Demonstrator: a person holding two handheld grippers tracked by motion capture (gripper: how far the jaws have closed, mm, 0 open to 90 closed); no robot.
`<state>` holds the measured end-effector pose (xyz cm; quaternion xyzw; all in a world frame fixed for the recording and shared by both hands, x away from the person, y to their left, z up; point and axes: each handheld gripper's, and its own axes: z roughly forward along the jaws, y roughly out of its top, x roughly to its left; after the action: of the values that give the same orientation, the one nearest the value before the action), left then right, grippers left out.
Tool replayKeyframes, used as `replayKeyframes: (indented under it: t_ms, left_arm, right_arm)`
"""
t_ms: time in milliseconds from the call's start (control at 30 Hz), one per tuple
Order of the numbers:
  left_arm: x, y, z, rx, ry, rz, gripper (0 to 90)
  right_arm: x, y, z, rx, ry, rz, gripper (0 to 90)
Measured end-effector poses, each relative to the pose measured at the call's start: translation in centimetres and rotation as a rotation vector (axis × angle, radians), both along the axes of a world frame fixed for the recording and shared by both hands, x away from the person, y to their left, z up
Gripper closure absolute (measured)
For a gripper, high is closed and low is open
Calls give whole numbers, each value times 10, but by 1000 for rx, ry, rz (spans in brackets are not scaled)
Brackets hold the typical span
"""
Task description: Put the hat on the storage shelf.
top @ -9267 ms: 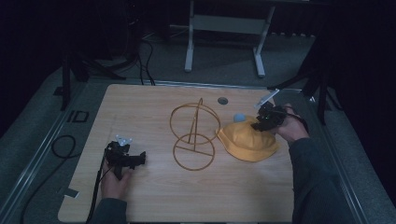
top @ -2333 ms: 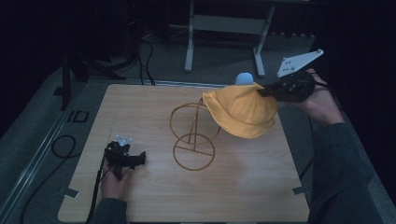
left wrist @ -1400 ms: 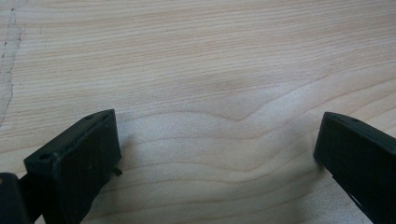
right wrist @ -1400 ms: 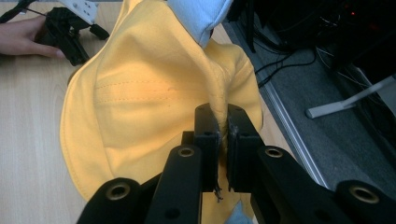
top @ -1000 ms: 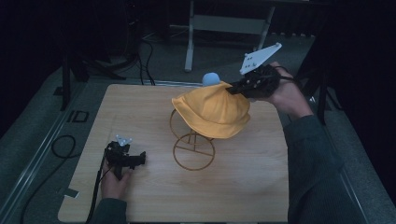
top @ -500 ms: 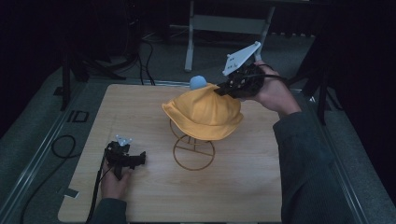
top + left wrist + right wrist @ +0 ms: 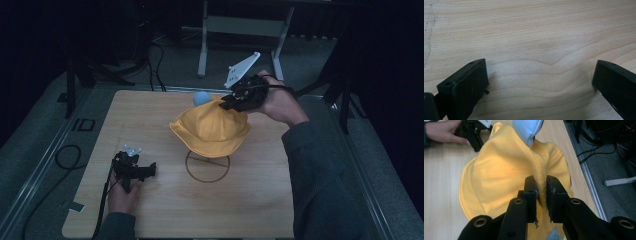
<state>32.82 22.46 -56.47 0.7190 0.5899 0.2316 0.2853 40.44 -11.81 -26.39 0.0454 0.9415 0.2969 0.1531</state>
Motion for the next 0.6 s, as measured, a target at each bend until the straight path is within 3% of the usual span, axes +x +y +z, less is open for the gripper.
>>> replayKeyframes:
  t_ms: [433,600]
  left_arm:
    - [0,0,0,-1,1,0,4]
    - [0,0,0,0,1,0,4]
  right_arm:
    - [0,11,-6,15,8,1,717]
    - [-1,17,-11,-2,10,8,736]
